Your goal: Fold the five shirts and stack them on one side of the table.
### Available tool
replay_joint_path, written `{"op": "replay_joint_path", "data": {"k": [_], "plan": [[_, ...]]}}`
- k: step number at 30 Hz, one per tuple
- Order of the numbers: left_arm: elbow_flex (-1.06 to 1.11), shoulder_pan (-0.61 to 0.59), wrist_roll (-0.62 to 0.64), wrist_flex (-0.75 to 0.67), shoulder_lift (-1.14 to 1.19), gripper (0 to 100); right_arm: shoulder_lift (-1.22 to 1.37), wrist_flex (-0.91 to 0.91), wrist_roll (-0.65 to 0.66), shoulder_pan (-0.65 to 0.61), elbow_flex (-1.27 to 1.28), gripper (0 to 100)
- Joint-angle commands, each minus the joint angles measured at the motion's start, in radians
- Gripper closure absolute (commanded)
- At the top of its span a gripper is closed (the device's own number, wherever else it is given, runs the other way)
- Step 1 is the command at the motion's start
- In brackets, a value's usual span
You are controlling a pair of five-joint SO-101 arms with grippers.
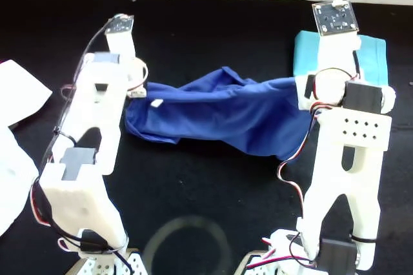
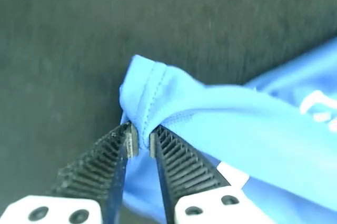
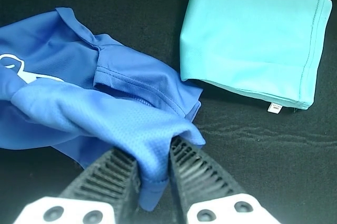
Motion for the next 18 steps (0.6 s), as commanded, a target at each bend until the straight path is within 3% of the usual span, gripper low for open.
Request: {"op": "replay_joint_path", "data": {"k": [1,6,10,14,18], "plan": [[-0.148,-0.027,0.006,0.235,-0.013,99,-0.016,-0.010,0.000,-0.004,-0.002,99.3],[-0.363,-0.050,0.002,0.468,-0.013,99,-0.035,-0.021,0.000,-0.004,-0.012,99.3],[-0.486,-0.045,0.000,0.574,-0.002,99,-0.085,-0.031,0.000,-0.018,-0.002,99.3],[-0.390,-0.022,-0.006,0.646,-0.004,99,-0.120,-0.005,0.003,-0.031,-0.002,99.3],[-0.165,-0.015,-0.106,0.652,-0.007,99,-0.156,0.027,0.006,-0.036,0.005,99.3]]}}
